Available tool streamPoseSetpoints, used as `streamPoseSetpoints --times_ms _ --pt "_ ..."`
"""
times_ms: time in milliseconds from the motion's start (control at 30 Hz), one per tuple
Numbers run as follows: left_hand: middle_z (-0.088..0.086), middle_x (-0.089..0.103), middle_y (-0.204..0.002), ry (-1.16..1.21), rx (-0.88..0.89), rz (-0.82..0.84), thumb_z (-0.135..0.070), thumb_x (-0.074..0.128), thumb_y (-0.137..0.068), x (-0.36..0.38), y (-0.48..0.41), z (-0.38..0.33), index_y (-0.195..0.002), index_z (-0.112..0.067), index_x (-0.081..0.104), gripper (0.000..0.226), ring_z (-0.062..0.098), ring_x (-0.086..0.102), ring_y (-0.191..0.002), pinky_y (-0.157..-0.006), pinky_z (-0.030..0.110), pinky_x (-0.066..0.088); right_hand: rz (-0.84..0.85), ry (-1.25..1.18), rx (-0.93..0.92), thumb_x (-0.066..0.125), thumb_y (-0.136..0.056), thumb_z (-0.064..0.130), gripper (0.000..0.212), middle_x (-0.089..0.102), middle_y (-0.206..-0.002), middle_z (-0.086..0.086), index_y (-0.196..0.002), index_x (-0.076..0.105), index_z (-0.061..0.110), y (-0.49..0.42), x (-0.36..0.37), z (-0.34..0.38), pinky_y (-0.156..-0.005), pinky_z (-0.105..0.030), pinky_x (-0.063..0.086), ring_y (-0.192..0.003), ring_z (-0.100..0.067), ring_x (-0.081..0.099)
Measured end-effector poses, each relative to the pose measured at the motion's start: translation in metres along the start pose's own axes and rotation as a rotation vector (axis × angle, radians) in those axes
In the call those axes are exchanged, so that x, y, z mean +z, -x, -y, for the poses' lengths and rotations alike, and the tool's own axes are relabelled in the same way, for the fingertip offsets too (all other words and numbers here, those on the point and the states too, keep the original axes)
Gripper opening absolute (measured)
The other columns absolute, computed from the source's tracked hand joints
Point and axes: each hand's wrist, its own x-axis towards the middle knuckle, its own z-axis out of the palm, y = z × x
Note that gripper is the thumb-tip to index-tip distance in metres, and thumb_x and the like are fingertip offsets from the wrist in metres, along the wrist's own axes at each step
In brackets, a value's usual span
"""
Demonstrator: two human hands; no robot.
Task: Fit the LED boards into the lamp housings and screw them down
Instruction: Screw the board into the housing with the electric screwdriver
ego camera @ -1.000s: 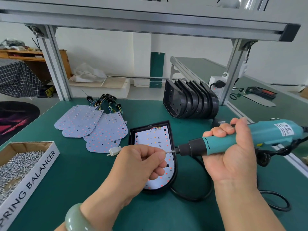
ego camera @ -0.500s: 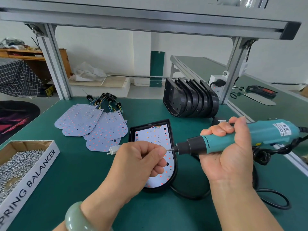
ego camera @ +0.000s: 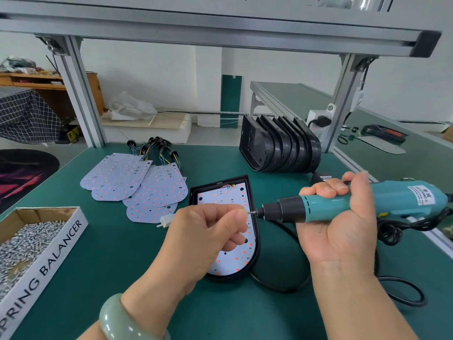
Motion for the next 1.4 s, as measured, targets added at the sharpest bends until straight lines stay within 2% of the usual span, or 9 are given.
streamPoseSetpoints --times_ms 100,200,267,400,533,833,1000,1167,1400 --pt "0.0 0.073 -0.071 -0.059 -0.035 -0.197 -0.04 0.069 -0.081 -0.016 -0.014 0.006 -0.077 -0.017 0.076 0.024 0.013 0.066 -0.065 -0.066 0.028 0.055 -0.014 -0.02 -0.023 0.06 -0.091 0.031 0.022 0.043 -0.061 0.012 -0.073 0.051 0.023 -0.005 -0.002 0.003 -0.058 -0.018 0.045 -0.052 -0.004 0.045" --pt "-0.009 0.064 -0.072 -0.289 -0.137 -0.399 -0.031 0.065 -0.087 -0.035 -0.03 0.012 -0.114 -0.012 0.066 0.033 0.011 0.06 -0.072 -0.071 0.029 0.051 -0.021 -0.039 -0.044 0.06 -0.091 0.03 0.023 0.044 -0.061 0.012 -0.071 0.051 0.023 -0.009 -0.004 0.005 -0.058 -0.017 0.046 -0.052 -0.005 0.045" --pt "-0.011 0.058 -0.071 -0.492 -0.203 -0.302 -0.039 0.068 -0.083 -0.034 -0.038 0.013 -0.111 -0.015 0.064 0.036 0.011 0.059 -0.074 -0.06 0.023 0.044 -0.027 -0.026 -0.059 0.06 -0.092 0.029 0.025 0.044 -0.061 0.012 -0.07 0.051 0.023 -0.01 -0.004 0.006 -0.059 -0.017 0.045 -0.052 -0.005 0.045" --pt "0.005 0.069 -0.088 -0.708 -0.321 -0.107 -0.059 0.076 -0.051 -0.014 -0.061 0.016 -0.096 -0.009 0.064 0.068 0.025 0.066 -0.084 -0.078 0.037 0.054 -0.054 0.031 -0.076 0.059 -0.094 0.027 0.036 0.045 -0.06 0.011 -0.058 0.055 0.024 -0.012 -0.005 0.007 -0.057 -0.018 0.044 -0.052 -0.006 0.044" --pt "-0.002 0.048 -0.059 -0.914 -0.394 -0.065 -0.051 0.084 -0.059 -0.004 -0.076 0.016 -0.066 -0.01 0.051 0.053 0.013 0.044 -0.049 -0.044 0.023 0.031 -0.079 0.144 -0.11 0.059 -0.094 0.025 0.023 0.045 -0.058 0.011 -0.073 0.05 0.023 -0.023 -0.008 0.007 -0.056 -0.02 0.044 -0.05 -0.007 0.043" --pt "-0.008 0.032 -0.024 -1.059 -0.306 -0.063 -0.05 0.085 -0.059 0.002 -0.084 0.016 -0.054 -0.012 0.04 0.059 0.012 0.033 -0.035 -0.024 0.016 0.017 -0.012 0.422 -0.225 0.065 -0.088 0.011 0.019 0.048 -0.057 0.005 -0.077 0.054 0.021 -0.064 0.002 -0.013 -0.05 -0.024 0.042 -0.048 -0.012 0.043" --pt "-0.002 0.044 -0.04 -1.056 -0.331 -0.054 -0.052 0.083 -0.061 0.002 -0.084 0.019 -0.057 -0.012 0.042 0.057 0.013 0.039 -0.038 -0.037 0.02 0.025 0.007 0.506 -0.219 0.066 -0.087 0.01 0.019 0.05 -0.058 0.005 -0.077 0.052 0.019 -0.072 -0.001 -0.019 -0.05 -0.024 0.043 -0.047 -0.011 0.046" --pt "-0.008 0.034 -0.024 -1.036 -0.332 -0.055 -0.052 0.083 -0.06 0.001 -0.084 0.02 -0.054 -0.013 0.04 0.058 0.012 0.036 -0.033 -0.033 0.016 0.021 0.021 0.554 -0.222 0.065 -0.088 0.008 0.022 0.05 -0.056 0.006 -0.075 0.051 0.019 -0.073 -0.002 -0.026 -0.049 -0.024 0.043 -0.046 -0.011 0.045" --pt "-0.003 0.045 -0.045 -1.041 -0.333 -0.088 -0.053 0.084 -0.058 0.003 -0.085 0.02 -0.061 -0.012 0.044 0.057 0.012 0.039 -0.037 -0.035 0.017 0.023 0.193 0.697 -0.213 0.066 -0.083 0.015 0.019 0.048 -0.051 0.004 -0.07 0.053 0.022 -0.074 0.009 -0.032 -0.05 -0.025 0.042 -0.044 -0.014 0.045"
